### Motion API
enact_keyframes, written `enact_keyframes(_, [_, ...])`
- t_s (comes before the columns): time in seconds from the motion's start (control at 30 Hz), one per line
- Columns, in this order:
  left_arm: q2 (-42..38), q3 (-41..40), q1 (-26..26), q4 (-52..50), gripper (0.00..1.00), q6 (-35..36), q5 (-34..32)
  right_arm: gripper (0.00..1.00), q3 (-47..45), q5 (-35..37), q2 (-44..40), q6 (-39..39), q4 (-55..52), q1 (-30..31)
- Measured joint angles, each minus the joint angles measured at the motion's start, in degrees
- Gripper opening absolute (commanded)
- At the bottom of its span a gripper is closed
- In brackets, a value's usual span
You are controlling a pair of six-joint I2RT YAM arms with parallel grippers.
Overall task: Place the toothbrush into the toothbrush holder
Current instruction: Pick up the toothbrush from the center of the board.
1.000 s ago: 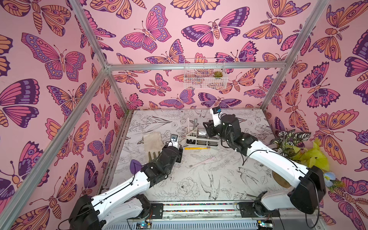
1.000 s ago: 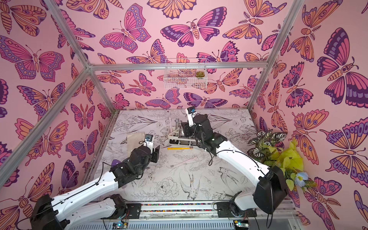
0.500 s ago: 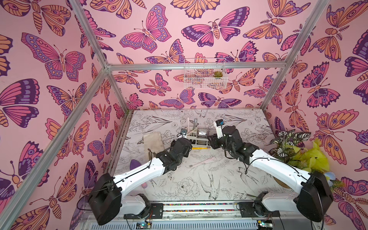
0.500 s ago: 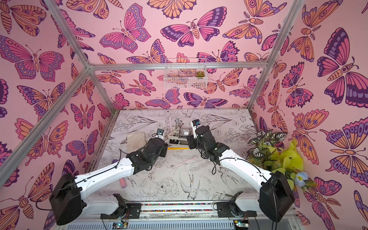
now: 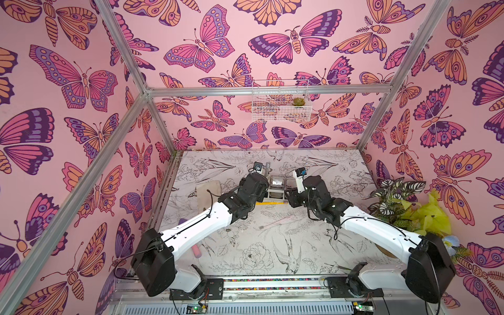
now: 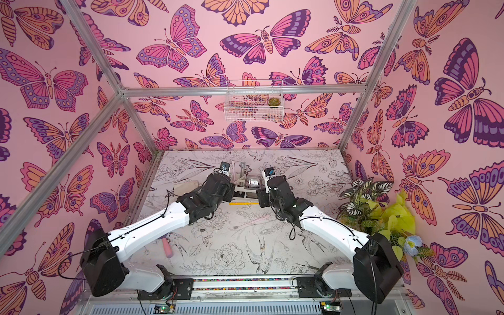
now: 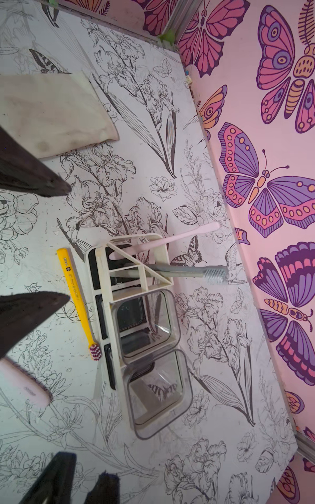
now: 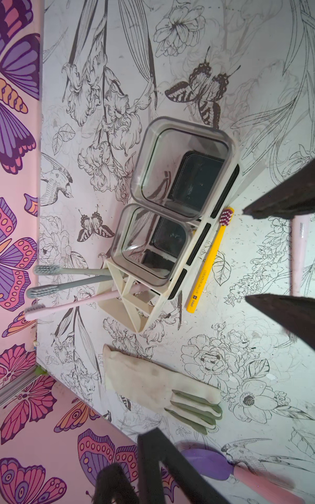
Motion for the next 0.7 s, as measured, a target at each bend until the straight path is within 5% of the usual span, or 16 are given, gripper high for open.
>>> enact_keyframes(0.7, [-2.71,-9.57,0.26,-0.26,0.58,-1.55,10.34,0.51,-7.23,3.98,-8.37,0.52,-5.01,-1.20])
